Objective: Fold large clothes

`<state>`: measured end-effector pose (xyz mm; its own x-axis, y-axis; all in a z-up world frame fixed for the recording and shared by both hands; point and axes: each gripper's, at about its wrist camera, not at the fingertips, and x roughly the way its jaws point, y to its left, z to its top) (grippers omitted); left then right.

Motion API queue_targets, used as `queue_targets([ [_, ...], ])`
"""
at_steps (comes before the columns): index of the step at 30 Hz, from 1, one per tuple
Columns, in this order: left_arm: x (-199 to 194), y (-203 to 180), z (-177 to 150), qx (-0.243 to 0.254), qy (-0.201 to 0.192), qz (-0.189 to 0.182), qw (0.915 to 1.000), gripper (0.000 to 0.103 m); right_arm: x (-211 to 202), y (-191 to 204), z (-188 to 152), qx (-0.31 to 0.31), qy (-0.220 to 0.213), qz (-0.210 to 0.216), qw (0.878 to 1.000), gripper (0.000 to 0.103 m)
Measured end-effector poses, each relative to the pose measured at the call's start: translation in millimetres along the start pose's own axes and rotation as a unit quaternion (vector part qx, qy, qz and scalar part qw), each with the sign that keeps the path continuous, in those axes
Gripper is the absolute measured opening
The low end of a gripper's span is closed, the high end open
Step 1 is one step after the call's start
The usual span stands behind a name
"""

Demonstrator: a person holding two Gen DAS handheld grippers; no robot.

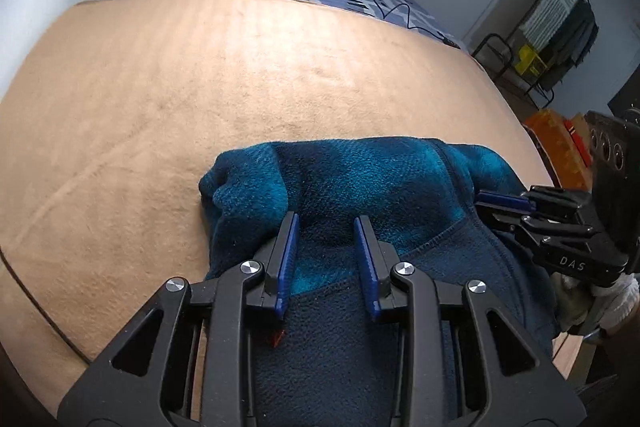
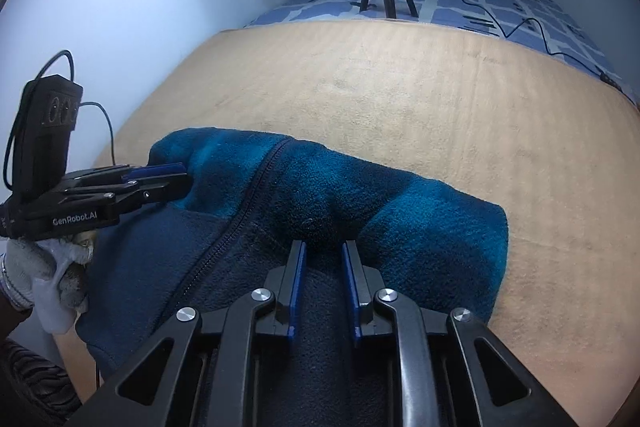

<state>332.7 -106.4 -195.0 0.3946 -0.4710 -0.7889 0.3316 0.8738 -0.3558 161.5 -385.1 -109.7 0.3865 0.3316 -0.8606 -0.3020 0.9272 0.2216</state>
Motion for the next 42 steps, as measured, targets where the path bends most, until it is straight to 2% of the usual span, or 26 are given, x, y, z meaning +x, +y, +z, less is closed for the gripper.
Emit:
queue_targets([
  [2, -15.6, 0.6, 3.3, -0.010, -0.006, -0.008, 0.9999, 0.031, -9.2, 4.3, 3.9, -0.004, 0.003, -0.003, 1.000, 0.016],
  [4, -39.5, -3.4, 3.3, -0.005, -0.021, -0.005, 0.9998, 0.032, -36.5, 4.7, 3.7, 0.005, -0.017, 0.010, 1.000, 0.021],
  [6, -64.6, -10.0, -4.7, 0.015, -0.030, 0.000, 0.9994, 0.032, -64.3, -3.4, -6.1, 0.023, -0.041, 0.021, 0.999, 0.035],
  [7, -74.0, -12.7, -8.8, 0.023, -0.031, -0.002, 0.9992, 0.034, -82.1, -12.7, -17.4, 0.044, -0.052, 0.035, 0.997, 0.039],
  [8, -82.2, -15.3, -12.6, 0.029, -0.032, -0.004, 0.9991, 0.035, -90.7, -20.1, -25.2, 0.061, -0.054, 0.046, 0.996, 0.047],
  [9, -88.7, -16.4, -18.9, 0.033, -0.031, -0.005, 0.9989, 0.038, -101.1, -30.8, -39.0, 0.089, -0.053, 0.064, 0.993, 0.049],
  [13, -90.3, -18.0, -38.6, 0.033, -0.014, -0.022, 0.9991, 0.039, -108.1, -56.0, -90.7, 0.155, -0.020, 0.108, 0.982, 0.050],
  [15, -81.2, -17.2, -43.9, 0.038, -0.005, -0.011, 0.9992, 0.039, -99.6, -62.0, -106.2, 0.179, -0.004, 0.133, 0.975, 0.050],
  [16, -77.2, -17.3, -45.9, 0.036, -0.001, -0.010, 0.9993, 0.039, -95.9, -63.2, -109.9, 0.186, 0.002, 0.140, 0.972, 0.045],
  [17, -72.0, -16.6, -47.7, 0.035, 0.005, -0.009, 0.9993, 0.039, -90.2, -62.1, -113.6, 0.188, 0.012, 0.145, 0.971, 0.025],
  [18, -67.9, -16.6, -50.0, 0.037, 0.009, -0.006, 0.9992, 0.039, -84.1, -58.3, -115.9, 0.179, 0.029, 0.145, 0.973, 0.014],
  [21, -52.0, -10.4, -55.8, 0.038, 0.024, -0.004, 0.9990, 0.039, -75.2, -41.8, -117.8, 0.120, 0.057, 0.080, 0.988, 0.013],
  [23, -44.5, -3.5, -61.7, 0.022, 0.028, -0.011, 0.9993, 0.040, -67.0, -36.9, -120.0, 0.111, 0.071, 0.059, 0.990, 0.013],
  [25, -48.6, -4.4, -60.9, 0.032, 0.028, -0.009, 0.9990, 0.041, -67.9, -32.6, -116.9, 0.098, 0.074, 0.048, 0.991, 0.013],
  [28, -73.7, 3.8, -50.4, 0.014, 0.006, -0.037, 0.9992, 0.041, -91.7, -22.5, -111.1, 0.062, 0.058, 0.025, 0.996, 0.027],
  [30, -89.2, 14.1, -37.7, -0.008, -0.023, -0.049, 0.9985, 0.041, -113.9, -17.8, -107.0, 0.040, 0.033, 0.005, 0.999, 0.028],
  [34, -87.3, 28.3, -7.5, -0.044, -0.040, -0.061, 0.9964, 0.041, -145.6, -2.4, -84.9, 0.015, -0.028, -0.013, 0.999, 0.029],
  [37, -69.6, 34.8, 14.0, -0.069, -0.031, -0.080, 0.9939, 0.041, -142.6, 19.1, -64.8, -0.010, -0.049, 0.000, 0.999, 0.029],
  [39, -59.7, 34.1, 22.7, -0.072, -0.029, -0.092, 0.9927, 0.040, -128.8, 43.1, -51.7, -0.049, -0.055, 0.005, 0.997, 0.029],
  [41, -48.2, 33.7, 30.5, -0.055, -0.017, -0.084, 0.9948, 0.039, -111.5, 57.7, -47.0, -0.079, -0.049, 0.007, 0.996, 0.029],
  [42, -39.9, 36.4, 34.2, -0.053, -0.010, -0.076, 0.9956, 0.034, -95.2, 61.5, -44.7, -0.083, -0.032, 0.007, 0.996, 0.027],
])
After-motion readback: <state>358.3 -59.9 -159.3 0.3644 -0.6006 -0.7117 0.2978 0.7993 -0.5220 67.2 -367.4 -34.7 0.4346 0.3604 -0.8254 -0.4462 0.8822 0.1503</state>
